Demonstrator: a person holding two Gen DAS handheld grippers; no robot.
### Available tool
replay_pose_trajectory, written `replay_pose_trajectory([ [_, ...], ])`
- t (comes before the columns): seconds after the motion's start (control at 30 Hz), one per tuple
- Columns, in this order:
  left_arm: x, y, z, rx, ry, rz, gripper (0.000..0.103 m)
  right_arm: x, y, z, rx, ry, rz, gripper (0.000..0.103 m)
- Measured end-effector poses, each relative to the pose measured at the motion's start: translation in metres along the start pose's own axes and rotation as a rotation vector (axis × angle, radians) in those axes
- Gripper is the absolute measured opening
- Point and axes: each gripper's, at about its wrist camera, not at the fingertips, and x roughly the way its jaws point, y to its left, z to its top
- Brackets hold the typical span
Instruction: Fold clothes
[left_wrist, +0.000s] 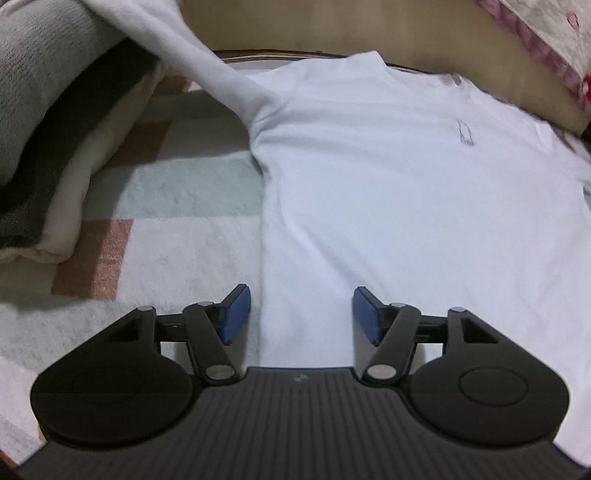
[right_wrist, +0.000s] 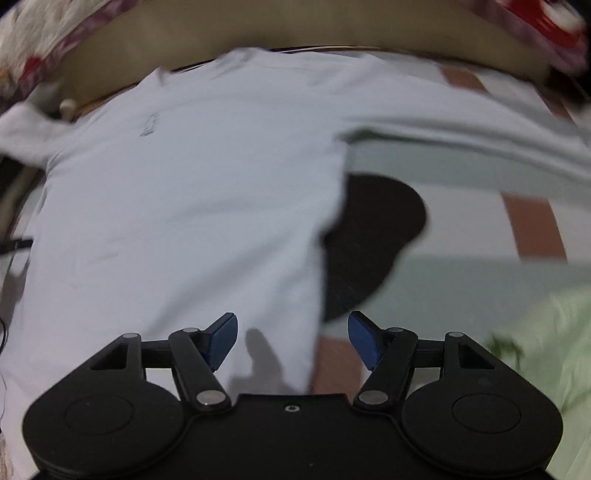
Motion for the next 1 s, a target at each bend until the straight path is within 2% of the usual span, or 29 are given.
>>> replay_pose_trajectory([
  [0.03, 0.002, -0.002, 0.001, 0.013, -0.003, 0.008, 0.061, 0.000, 0.001, -0.003, -0.012, -0.009, 0.004, 0.071],
  [0.07, -0.001, 0.000, -0.001, 0.011, -0.006, 0.007, 0.061, 0.000, 0.003, -0.006, -0.023, -0.018, 0.008, 0.061],
  [0.1, -0.004, 0.001, -0.002, 0.010, -0.009, 0.005, 0.056, -0.001, 0.004, -0.010, -0.035, -0.028, 0.012, 0.047],
  [0.13, -0.005, 0.003, -0.002, 0.012, -0.009, 0.004, 0.051, -0.001, 0.006, -0.013, -0.046, -0.037, 0.016, 0.017],
  [0.17, -0.006, 0.006, -0.003, 0.012, -0.008, 0.004, 0.045, -0.001, 0.007, -0.016, -0.058, -0.046, 0.020, 0.008],
  [0.23, -0.011, 0.010, -0.008, -0.012, 0.005, 0.018, 0.034, -0.002, 0.010, -0.023, -0.080, -0.064, 0.027, 0.007],
  [0.27, -0.012, 0.013, -0.010, -0.026, 0.010, 0.038, 0.028, -0.013, 0.011, -0.024, -0.092, -0.062, -0.012, 0.005],
  [0.33, -0.014, 0.014, -0.013, -0.024, 0.014, 0.068, 0.028, -0.023, 0.014, -0.032, -0.198, -0.046, -0.138, 0.003],
  [0.43, -0.016, 0.019, -0.016, -0.049, 0.016, 0.075, 0.028, -0.005, -0.004, -0.033, -0.075, 0.002, -0.108, 0.003],
  [0.5, -0.021, 0.021, -0.023, -0.044, 0.016, 0.107, 0.026, -0.002, 0.004, -0.033, -0.105, 0.022, -0.144, 0.003],
  [0.57, -0.025, 0.027, -0.027, -0.070, 0.020, 0.096, 0.025, -0.007, 0.011, -0.030, -0.130, 0.041, -0.168, 0.003],
  [0.67, -0.028, 0.034, -0.027, -0.102, 0.027, 0.106, 0.028, -0.008, 0.006, -0.024, -0.077, 0.068, -0.178, 0.003],
  [0.77, -0.028, 0.031, -0.027, -0.085, 0.031, 0.133, 0.031, 0.004, 0.030, -0.021, -0.243, 0.149, -0.294, 0.002],
  [0.83, -0.029, 0.030, -0.025, -0.092, 0.030, 0.137, 0.034, 0.004, 0.035, -0.017, -0.265, 0.112, -0.371, 0.003],
  [0.87, -0.033, 0.036, -0.022, -0.163, 0.012, 0.087, 0.033, 0.003, 0.038, -0.014, -0.272, 0.092, -0.405, 0.005],
  [0.9, -0.036, 0.041, -0.019, -0.234, -0.007, 0.037, 0.034, -0.002, 0.037, -0.004, -0.204, 0.012, -0.328, 0.009],
  [0.97, -0.043, 0.049, -0.012, -0.358, -0.066, -0.075, 0.035, -0.012, 0.037, 0.016, -0.068, -0.145, -0.173, 0.039],
  [1.0, -0.045, 0.048, -0.008, -0.379, -0.104, -0.094, 0.036, -0.016, 0.037, 0.026, -0.003, -0.220, -0.096, 0.042],
])
